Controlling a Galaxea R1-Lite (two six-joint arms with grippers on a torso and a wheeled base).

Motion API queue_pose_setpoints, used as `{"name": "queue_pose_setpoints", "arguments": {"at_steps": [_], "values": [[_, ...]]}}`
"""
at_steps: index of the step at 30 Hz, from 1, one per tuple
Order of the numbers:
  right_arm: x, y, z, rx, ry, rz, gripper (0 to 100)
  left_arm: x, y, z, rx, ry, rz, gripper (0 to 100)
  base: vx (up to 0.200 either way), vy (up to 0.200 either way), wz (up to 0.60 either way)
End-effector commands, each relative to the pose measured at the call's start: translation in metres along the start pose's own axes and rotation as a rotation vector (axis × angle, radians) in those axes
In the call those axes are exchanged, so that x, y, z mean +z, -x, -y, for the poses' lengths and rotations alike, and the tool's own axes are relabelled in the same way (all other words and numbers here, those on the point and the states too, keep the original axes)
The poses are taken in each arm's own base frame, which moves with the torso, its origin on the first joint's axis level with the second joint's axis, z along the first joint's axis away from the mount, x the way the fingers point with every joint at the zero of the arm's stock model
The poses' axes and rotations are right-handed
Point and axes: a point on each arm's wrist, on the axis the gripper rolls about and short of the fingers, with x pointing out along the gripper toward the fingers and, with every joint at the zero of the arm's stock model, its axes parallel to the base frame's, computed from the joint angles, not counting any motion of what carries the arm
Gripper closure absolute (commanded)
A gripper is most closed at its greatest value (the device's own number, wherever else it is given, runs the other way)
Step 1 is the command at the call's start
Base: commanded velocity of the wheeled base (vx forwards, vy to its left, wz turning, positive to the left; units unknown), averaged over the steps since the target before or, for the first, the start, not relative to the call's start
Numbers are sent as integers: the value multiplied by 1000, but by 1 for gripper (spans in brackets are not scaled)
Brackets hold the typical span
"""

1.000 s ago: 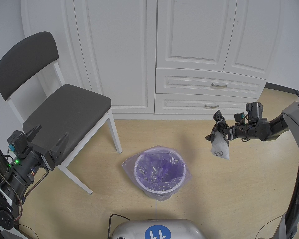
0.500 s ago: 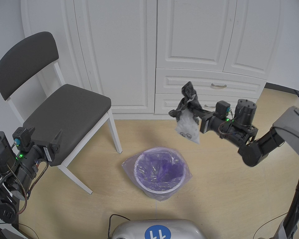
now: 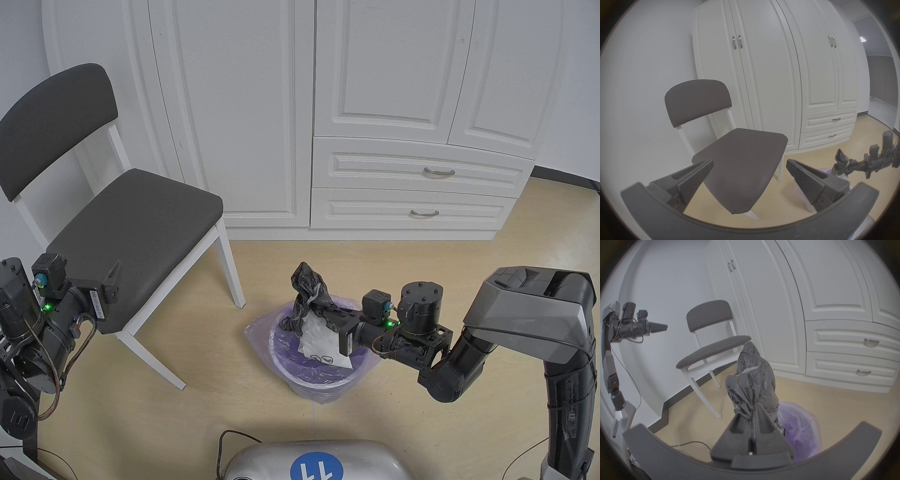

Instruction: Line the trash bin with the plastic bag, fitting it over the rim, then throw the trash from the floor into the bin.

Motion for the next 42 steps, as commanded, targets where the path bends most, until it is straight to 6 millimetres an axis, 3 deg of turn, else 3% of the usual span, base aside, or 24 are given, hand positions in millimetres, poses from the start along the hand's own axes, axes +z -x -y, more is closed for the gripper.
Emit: {"name": "queue_pose_setpoints", "arguments": {"at_steps": [1, 12, 19, 29, 37, 42], "values": [[-28, -9, -3, 15, -13, -56, 100, 0, -2, -1, 9, 0, -3, 0, 0, 0, 0], [-55, -41, 22, -6, -99, 68, 100, -1, -2, -1, 6, -1, -4, 0, 0, 0, 0], [-73, -34, 45, 89, -106, 77, 100, -1, -2, -1, 6, -1, -4, 0, 0, 0, 0], [-77, -6, 36, 175, -144, -39, 100, -2, -1, 0, 1, -3, -7, 0, 0, 0, 0], [-75, -7, 38, 168, -141, -73, 100, -2, 0, 1, -5, -3, -4, 0, 0, 0, 0], [-82, -18, 64, 120, -128, -25, 100, -3, 0, 1, -5, -3, -7, 0, 0, 0, 0]]}}
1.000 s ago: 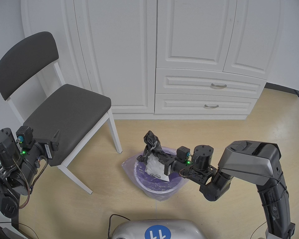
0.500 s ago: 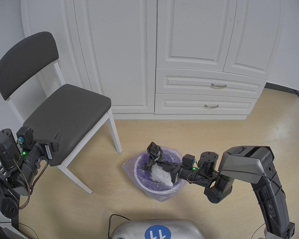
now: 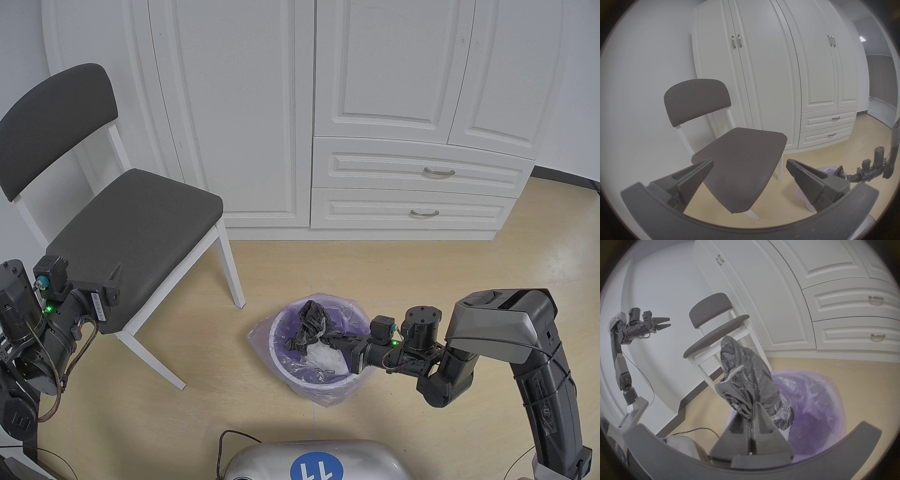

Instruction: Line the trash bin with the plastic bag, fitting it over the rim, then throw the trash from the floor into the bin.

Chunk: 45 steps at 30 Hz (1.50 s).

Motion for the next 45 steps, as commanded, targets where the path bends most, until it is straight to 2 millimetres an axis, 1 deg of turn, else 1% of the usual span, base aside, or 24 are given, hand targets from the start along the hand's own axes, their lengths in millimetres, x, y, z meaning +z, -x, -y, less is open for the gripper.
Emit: {"name": "queue_pose_setpoints", "arguments": {"at_steps": [1, 6, 8, 10, 12, 14, 16, 17, 18, 20, 22, 25, 26, 29, 32, 33, 37, 43, 45], "values": [[-1, -5, 26, -42, 15, 46, 100, 0, 0, 0, -1, 0, -2, 0, 0, 0, 0], [-2, -7, 48, -80, 25, 85, 100, -1, 0, 0, 0, -1, -6, 0, 0, 0, 0], [-1, -8, 54, -88, 28, 100, 100, -2, 0, -1, 1, -2, -8, 0, 0, 0, 0], [0, -9, 54, -87, 31, 108, 100, -2, 1, -1, 2, -4, -9, 0, 0, 0, 0], [4, -11, 51, -71, 47, 143, 100, -2, 1, -1, 1, -3, -8, 0, 0, 0, 0], [3, -11, 41, -46, 22, 155, 100, -2, 1, -1, -4, -3, -6, 0, 0, 0, 0], [-8, -14, 22, -6, -24, 123, 100, -3, 1, 0, -7, -4, -8, 0, 0, 0, 0], [-10, -14, 19, -1, -30, 115, 100, -2, 1, 0, -7, -4, -7, 0, 0, 0, 0], [-20, -16, 7, 20, -47, 76, 100, -3, 1, 0, -7, -5, -9, 0, 0, 0, 0], [-30, -17, 0, 31, -52, 48, 100, -3, 1, 0, -9, -5, -9, 0, 0, 0, 0], [-33, -18, 2, 31, -50, 46, 100, -3, 1, 0, -7, -5, -9, 0, 0, 0, 0], [-36, -16, 12, 9, -53, 51, 100, -2, 1, -1, -7, -2, -7, 0, 0, 0, 0], [-36, -16, 12, 9, -53, 51, 100, -2, 1, -1, -7, -2, -7, 0, 0, 0, 0], [-29, -14, 27, -22, -54, 73, 100, -3, 1, 0, -22, -5, -9, 0, 0, 0, 0], [-26, -16, 35, -34, -49, 88, 100, -4, 2, 0, -27, -5, -12, 0, 0, 0, 0], [-22, -17, 39, -39, -48, 101, 100, -4, 2, -1, -25, -4, -9, 0, 0, 0, 0], [-16, -18, 40, -38, -52, 119, 100, -4, 1, -1, -22, -3, -8, 0, 0, 0, 0], [-26, -14, 40, -45, -59, 89, 100, -5, 5, -2, -42, -5, -8, 0, 0, 0, 0], [-27, -14, 40, -45, -59, 89, 100, -5, 5, -2, -44, -5, -8, 0, 0, 0, 0]]}}
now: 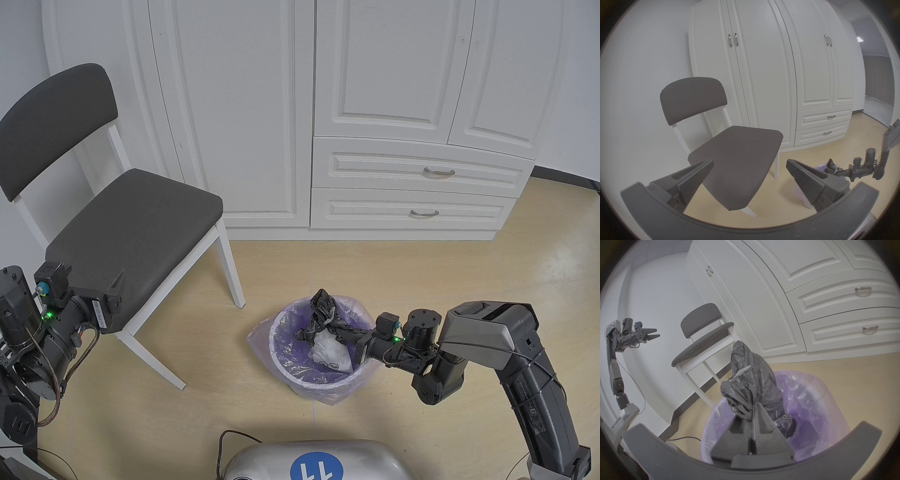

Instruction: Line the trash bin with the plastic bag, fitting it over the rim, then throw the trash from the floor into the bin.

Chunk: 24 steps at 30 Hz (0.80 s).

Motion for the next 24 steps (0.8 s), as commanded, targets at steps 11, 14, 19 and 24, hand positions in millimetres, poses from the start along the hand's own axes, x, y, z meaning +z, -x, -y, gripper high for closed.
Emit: {"name": "queue_pose_setpoints", "arguments": {"at_steps": [11, 14, 19, 24], "values": [[-3, 5, 3, -7, 23, -5, 0, -3, 3, 0, -8, -5, -8, 0, 0, 0, 0], [-2, 8, 4, 22, 31, -1, 0, -3, 2, 0, -10, -7, -11, 0, 0, 0, 0], [14, 14, 5, 24, 41, 18, 0, -3, 3, 0, -10, -5, -8, 0, 0, 0, 0], [83, 38, 6, -19, 84, 100, 0, -4, 3, 1, -15, -7, -12, 0, 0, 0, 0]]}}
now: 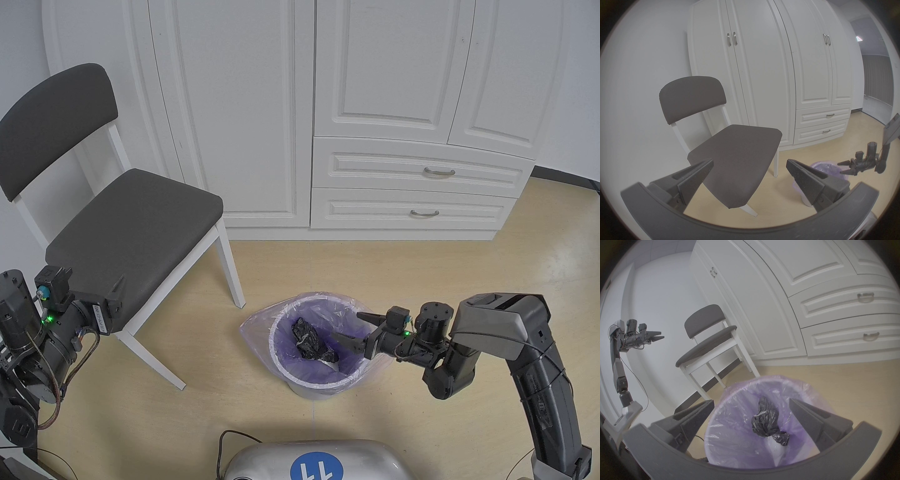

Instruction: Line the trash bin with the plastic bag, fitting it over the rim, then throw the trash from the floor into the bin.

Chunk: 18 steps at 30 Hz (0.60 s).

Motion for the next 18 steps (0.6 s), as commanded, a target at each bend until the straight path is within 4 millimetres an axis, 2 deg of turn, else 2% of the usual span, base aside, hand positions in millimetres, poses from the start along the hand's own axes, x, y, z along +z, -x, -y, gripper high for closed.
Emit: {"name": "queue_pose_setpoints", "arguments": {"at_steps": [1, 2, 3, 7, 11, 16, 18], "values": [[73, 24, 3, -43, 50, 92, 0, -1, 0, 1, -2, -1, -2, 0, 0, 0, 0], [99, 36, 5, -73, 37, 74, 0, 0, 0, 1, -4, -1, -2, 0, 0, 0, 0], [111, 42, 6, -88, 27, 56, 0, -1, 0, 1, -2, -2, -3, 0, 0, 0, 0], [143, 65, 21, -172, 25, -61, 0, -1, -1, 1, -4, -2, -3, 0, 0, 0, 0], [139, 71, 35, -211, 13, -197, 0, -1, -1, 1, -4, -3, -6, 0, 0, 0, 0], [129, 65, 43, -241, 29, -272, 0, -1, 0, 1, -4, -2, -3, 0, 0, 0, 0], [121, 57, 48, -375, 85, -302, 0, -1, -1, 1, -3, -1, -5, 0, 0, 0, 0]]}}
